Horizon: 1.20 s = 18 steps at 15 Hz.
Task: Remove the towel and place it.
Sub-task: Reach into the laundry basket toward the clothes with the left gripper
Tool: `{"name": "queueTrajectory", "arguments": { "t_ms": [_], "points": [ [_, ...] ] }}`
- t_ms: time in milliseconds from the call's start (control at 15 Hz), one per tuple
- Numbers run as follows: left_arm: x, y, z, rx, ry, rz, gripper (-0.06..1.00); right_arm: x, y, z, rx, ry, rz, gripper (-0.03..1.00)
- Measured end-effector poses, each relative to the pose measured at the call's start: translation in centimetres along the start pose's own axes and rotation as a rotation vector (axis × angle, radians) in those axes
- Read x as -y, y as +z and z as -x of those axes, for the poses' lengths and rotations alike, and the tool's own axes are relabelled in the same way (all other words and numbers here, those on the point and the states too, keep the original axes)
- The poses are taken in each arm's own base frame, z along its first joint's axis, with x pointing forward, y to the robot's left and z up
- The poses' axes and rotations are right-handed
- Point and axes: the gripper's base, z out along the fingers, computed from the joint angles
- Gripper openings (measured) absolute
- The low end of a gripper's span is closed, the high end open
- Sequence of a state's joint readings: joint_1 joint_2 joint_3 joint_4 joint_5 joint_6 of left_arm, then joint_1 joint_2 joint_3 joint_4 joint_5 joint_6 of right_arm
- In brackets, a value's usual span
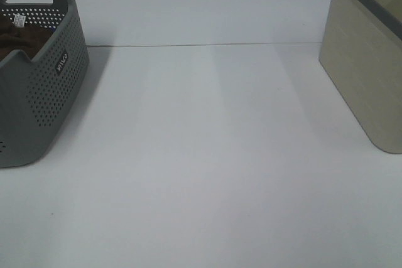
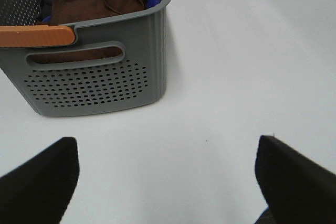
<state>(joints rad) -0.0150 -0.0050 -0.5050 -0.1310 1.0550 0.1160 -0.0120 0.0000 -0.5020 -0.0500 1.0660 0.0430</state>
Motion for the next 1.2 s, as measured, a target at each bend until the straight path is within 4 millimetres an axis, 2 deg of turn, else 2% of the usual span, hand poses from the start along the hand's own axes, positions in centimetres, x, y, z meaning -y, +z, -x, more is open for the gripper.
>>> {"name": "queueTrajectory", "arguments": {
  "t_ms": [400, 467, 867, 1067, 1200],
  "points": [
    [0.2, 0.6, 0.8, -0.016, -0.030, -0.040, 0.79, 0.0, 0.0, 0.0, 0.000, 0.000, 0.000, 0.36],
    [-0.1, 1.6, 2.7, -0.015, -0.038, -0.027, 0.77, 0.0, 0.0, 0.0, 0.000, 0.000, 0.000, 0.36],
    [-1.6, 8.4, 9.0, -0.005, -0.072, 0.021, 0.74, 0.0, 0.0, 0.0, 0.000, 0.000, 0.000, 0.36],
    [-2.5, 13.2, 13.6, -0.046, -0.081, 0.032, 0.74, 0.0, 0.0, 0.0, 0.000, 0.000, 0.000, 0.36],
    [-3.1, 17.1, 16.4, -0.095, -0.098, 0.033, 0.74, 0.0, 0.0, 0.0, 0.000, 0.000, 0.000, 0.36]
  ]
}}
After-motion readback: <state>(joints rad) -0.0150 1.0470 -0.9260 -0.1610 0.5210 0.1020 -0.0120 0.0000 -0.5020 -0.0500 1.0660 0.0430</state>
